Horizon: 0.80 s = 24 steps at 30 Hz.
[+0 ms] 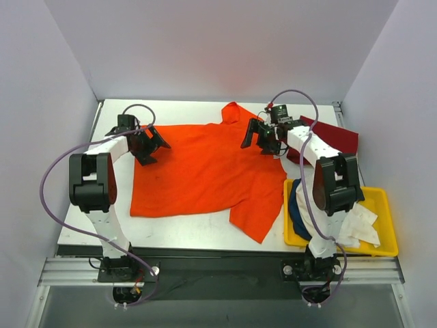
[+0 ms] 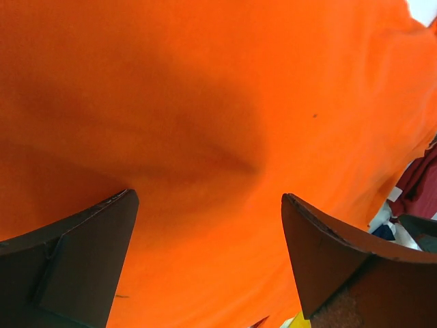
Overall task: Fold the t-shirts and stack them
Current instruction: Flatten out the tshirt
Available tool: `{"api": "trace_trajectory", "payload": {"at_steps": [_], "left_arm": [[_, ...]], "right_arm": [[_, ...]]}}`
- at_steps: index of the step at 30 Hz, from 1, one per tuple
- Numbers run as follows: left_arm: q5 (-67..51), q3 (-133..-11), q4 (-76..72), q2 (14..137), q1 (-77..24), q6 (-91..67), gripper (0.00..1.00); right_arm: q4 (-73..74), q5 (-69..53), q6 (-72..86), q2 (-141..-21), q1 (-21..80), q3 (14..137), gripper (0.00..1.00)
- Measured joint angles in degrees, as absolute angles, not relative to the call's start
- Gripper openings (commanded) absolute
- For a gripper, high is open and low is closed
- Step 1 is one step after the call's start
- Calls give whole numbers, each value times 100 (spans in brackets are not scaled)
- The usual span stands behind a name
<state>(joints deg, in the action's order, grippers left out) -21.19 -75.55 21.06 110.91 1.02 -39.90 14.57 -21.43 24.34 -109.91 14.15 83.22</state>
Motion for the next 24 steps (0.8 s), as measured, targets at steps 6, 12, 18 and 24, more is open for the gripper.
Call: {"api": "trace_trajectory", "payload": {"at_steps": [6,12,18,24], "left_arm": [[-2314,-7585,2080,11378,268,-3968,97],[-2519,-8036,2086,11734,384,-3951,97],[-2526,-8980,2222,12350,388,-3776,97],[-2405,-9902,2311,12912,386,-3562,97]], "right_arm": [[1509,-2130,2550,-11161,1468,8217,100],[1651,-2126,2550,-11640,1468,8224,100],[1896,-2139,2547,-12016,1466,8750,100],[2309,-2237,2545,-12536,1468,9594,100]]}}
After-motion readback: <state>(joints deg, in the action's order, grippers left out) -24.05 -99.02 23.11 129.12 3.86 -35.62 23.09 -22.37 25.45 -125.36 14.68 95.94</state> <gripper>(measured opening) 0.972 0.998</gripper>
